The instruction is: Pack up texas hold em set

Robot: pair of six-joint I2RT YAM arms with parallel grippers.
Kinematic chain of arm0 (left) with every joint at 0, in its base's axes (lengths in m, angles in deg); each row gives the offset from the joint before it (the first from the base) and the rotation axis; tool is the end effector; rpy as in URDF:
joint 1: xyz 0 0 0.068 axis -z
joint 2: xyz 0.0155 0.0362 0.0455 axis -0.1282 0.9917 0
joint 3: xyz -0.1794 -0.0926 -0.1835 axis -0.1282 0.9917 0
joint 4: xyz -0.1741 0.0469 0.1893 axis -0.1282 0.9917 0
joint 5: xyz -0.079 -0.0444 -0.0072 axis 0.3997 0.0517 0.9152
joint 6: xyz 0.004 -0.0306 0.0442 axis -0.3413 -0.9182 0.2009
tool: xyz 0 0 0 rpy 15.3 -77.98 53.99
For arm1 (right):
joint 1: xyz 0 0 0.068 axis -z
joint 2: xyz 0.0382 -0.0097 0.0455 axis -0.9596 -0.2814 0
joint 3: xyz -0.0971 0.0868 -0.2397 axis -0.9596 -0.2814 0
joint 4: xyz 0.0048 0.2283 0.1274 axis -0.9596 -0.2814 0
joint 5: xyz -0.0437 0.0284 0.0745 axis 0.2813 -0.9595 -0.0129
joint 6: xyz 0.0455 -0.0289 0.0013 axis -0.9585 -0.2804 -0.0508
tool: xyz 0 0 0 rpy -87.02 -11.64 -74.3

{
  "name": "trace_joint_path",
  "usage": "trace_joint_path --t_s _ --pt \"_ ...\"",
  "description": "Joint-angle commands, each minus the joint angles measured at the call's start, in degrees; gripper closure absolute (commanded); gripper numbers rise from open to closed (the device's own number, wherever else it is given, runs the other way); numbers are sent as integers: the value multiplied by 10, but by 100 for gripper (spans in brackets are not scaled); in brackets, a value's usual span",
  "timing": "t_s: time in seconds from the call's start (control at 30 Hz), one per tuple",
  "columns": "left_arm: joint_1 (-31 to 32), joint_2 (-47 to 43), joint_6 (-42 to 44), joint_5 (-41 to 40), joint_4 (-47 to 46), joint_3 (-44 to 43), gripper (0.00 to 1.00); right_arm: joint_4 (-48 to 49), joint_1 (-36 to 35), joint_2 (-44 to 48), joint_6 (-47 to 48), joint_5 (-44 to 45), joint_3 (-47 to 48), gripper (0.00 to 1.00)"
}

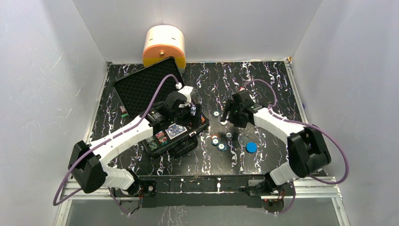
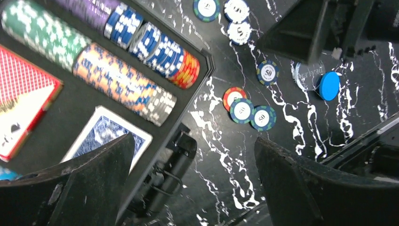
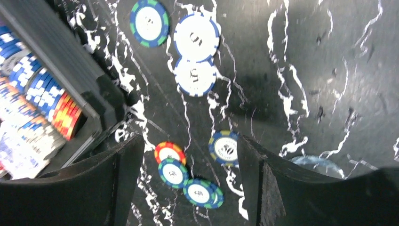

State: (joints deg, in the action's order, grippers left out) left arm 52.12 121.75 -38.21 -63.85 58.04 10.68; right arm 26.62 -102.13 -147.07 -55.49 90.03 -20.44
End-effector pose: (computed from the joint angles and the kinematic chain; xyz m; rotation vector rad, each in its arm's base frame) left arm 0.2194 -0.2142 0.3051 0.4293 2.1839 -0.5738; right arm 0.2564 0.1370 0.2117 0.3444 2.5072 0.4621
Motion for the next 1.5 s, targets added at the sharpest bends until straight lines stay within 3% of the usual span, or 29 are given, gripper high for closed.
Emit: trace_joint_path --t_s 0.0,0.33,0.73,0.87,1.1,1.47 --pt "-2 -57 -130 -31 -19 41 2 -38 3 -69 75 48 80 21" --pt "-2 -107 -172 -81 5 94 1 -80 -6 -235 103 112 226 30" --pt "-2 -118 -199 -80 5 109 1 -95 -10 -309 148 114 251 32" --pt "-1 -116 -198 -81 5 108 2 -108 -11 -336 164 114 266 40" --pt "-2 -108 -197 -82 6 105 2 -127 -15 -333 161 119 271 57" --pt "-2 -97 -199 -83 12 89 2 -116 -28 -238 152 94 236 58"
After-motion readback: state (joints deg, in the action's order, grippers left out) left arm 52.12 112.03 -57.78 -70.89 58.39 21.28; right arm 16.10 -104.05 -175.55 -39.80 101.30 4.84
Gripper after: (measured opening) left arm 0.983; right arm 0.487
